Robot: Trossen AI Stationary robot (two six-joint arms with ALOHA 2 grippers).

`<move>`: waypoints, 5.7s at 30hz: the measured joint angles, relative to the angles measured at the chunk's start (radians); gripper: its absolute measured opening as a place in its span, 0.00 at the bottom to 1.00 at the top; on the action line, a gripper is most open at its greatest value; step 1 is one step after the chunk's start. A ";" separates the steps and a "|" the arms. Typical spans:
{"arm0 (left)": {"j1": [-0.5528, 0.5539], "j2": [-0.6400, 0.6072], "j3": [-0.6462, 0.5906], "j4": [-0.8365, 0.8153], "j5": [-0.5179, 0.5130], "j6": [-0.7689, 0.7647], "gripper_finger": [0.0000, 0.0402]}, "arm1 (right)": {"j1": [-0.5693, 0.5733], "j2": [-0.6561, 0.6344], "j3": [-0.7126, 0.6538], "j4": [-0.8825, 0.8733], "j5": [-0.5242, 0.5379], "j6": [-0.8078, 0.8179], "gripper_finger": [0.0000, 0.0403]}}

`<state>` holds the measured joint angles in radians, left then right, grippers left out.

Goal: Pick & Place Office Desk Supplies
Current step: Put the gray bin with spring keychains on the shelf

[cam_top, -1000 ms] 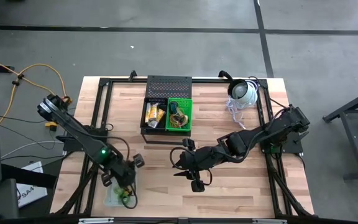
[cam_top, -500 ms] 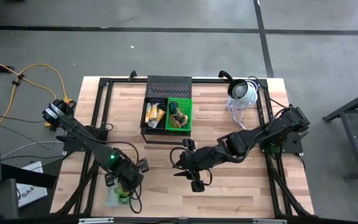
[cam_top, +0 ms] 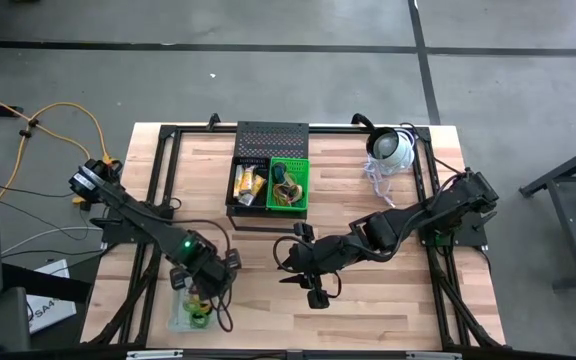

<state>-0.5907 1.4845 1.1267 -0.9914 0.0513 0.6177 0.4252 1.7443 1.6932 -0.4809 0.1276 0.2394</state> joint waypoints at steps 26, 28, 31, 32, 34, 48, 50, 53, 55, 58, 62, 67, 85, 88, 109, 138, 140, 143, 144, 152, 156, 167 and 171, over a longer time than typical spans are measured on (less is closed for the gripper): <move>0.062 0.024 0.021 -0.026 0.008 0.120 0.32 | 0.000 0.000 0.000 0.000 0.000 0.000 0.30; 0.060 0.038 0.021 -0.026 0.025 0.123 0.32 | 0.000 0.000 0.000 0.000 0.000 0.000 0.30; 0.060 0.063 0.021 -0.027 0.026 0.141 0.32 | 0.000 0.000 0.000 0.000 0.000 0.000 0.30; 0.060 0.067 0.021 -0.026 0.026 0.148 0.32 | 0.000 0.000 0.000 0.000 0.000 0.000 0.30; 0.061 0.074 0.019 -0.026 0.024 0.154 0.32 | 0.000 0.000 0.000 0.000 0.000 0.000 0.30; 0.040 0.159 0.014 -0.030 -0.031 0.192 0.32 | 0.000 0.000 0.000 0.000 0.000 0.000 0.30; 0.036 0.161 0.014 -0.030 -0.034 0.196 0.32 | 0.000 0.000 0.000 0.000 0.000 0.000 0.30; 0.036 0.161 0.014 -0.030 -0.036 0.197 0.31 | 0.000 0.000 0.000 0.000 0.000 0.000 0.30; 0.037 0.161 0.014 -0.030 -0.036 0.197 0.29 | 0.000 0.000 0.000 0.000 0.000 0.000 0.30; 0.037 0.161 0.014 -0.030 -0.039 0.197 0.26 | 0.000 0.000 0.000 0.000 0.000 0.000 0.30; 0.037 0.161 0.014 -0.030 -0.039 0.197 0.24 | 0.000 0.000 0.000 0.000 0.000 0.000 0.30; 0.037 0.161 0.014 -0.030 -0.039 0.196 0.23 | 0.000 0.000 0.000 0.000 0.000 0.000 0.30; 0.010 0.161 0.014 -0.031 -0.054 0.170 0.12 | 0.000 0.000 0.000 0.000 0.000 0.000 0.30; 0.009 0.161 0.014 -0.034 -0.054 0.165 0.05 | 0.000 0.000 0.000 0.000 0.000 0.000 0.30; 0.009 0.161 0.014 -0.053 -0.040 0.055 0.00 | 0.000 0.000 0.000 0.000 0.000 0.000 0.30; -0.008 -0.024 0.016 -0.072 -0.083 -0.826 0.00 | 0.000 0.000 0.000 0.000 0.000 0.000 0.30; -0.008 -0.034 0.016 -0.077 -0.081 -0.836 0.00 | 0.000 0.000 0.000 0.000 0.000 0.000 0.30; -0.008 -0.039 0.016 -0.086 -0.076 -0.849 0.00 | 0.000 0.000 0.000 0.000 0.000 0.000 0.30; -0.008 -0.039 0.016 -0.090 -0.076 -0.854 0.00 | 0.000 0.000 0.000 0.000 0.000 0.000 0.30; -0.008 -0.046 0.024 -0.119 0.011 -0.859 0.00 | 0.000 0.000 0.000 0.000 0.000 0.000 0.30; 0.003 -0.079 0.061 -0.194 0.045 -0.873 0.00 | 0.000 0.000 0.000 0.000 0.000 0.000 0.30; 0.097 -0.177 0.261 -0.422 0.043 -0.924 0.00 | 0.000 0.000 0.000 0.000 0.000 0.000 0.30; 0.131 -0.182 0.321 -0.452 0.043 -0.926 0.00 | 0.000 0.000 0.000 0.000 0.000 0.000 0.30</move>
<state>-0.4598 1.3022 1.4475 -1.4436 0.0938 -0.3080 0.4252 1.7443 1.6933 -0.4811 0.1276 0.2395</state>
